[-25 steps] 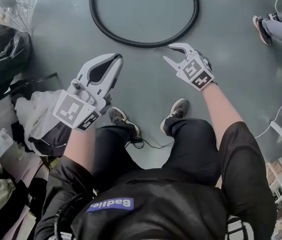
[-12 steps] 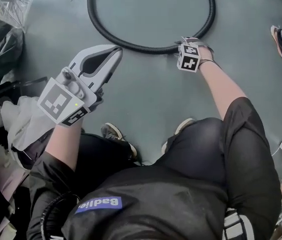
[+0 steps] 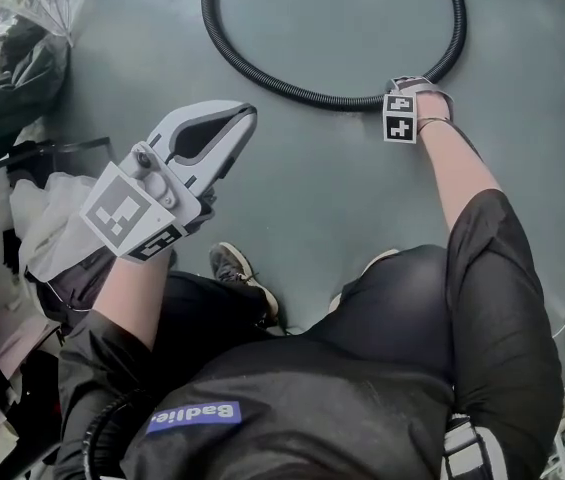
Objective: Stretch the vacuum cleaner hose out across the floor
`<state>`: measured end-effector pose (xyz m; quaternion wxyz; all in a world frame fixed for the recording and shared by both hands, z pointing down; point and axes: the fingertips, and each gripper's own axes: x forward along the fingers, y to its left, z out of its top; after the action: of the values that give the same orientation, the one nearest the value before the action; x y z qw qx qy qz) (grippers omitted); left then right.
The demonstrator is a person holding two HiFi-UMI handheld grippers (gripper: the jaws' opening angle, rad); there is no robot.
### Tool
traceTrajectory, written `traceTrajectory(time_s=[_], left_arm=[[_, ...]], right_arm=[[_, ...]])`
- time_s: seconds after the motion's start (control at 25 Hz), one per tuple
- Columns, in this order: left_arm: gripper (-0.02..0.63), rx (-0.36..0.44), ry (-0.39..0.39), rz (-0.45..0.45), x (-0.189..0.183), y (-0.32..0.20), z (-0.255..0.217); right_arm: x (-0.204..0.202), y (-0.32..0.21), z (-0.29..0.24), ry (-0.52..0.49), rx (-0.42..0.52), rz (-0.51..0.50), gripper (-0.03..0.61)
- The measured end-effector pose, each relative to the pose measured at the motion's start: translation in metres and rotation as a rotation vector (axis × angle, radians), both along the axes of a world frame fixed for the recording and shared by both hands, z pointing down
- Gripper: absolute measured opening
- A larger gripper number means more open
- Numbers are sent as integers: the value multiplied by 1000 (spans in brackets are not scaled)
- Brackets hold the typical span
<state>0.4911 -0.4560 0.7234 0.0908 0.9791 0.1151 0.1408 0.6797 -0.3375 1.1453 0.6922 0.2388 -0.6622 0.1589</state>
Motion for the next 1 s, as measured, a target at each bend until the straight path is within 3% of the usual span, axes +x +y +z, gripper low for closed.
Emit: traceTrajectory(time_s=[0.28, 0.48, 0.84, 1.0], left_arm=[[8, -4, -32, 24, 5, 0, 26], [8, 41, -78, 58, 13, 12, 58], [8, 92, -94, 223, 21, 31, 65], [8, 73, -80, 263, 22, 37, 63]], right_arm=[[-4, -5, -7, -12, -36, 52, 180], [-34, -6, -19, -123, -13, 87, 179], [-82, -24, -141, -232, 11, 117, 175], [-90, -29, -160, -264, -8, 120, 172]])
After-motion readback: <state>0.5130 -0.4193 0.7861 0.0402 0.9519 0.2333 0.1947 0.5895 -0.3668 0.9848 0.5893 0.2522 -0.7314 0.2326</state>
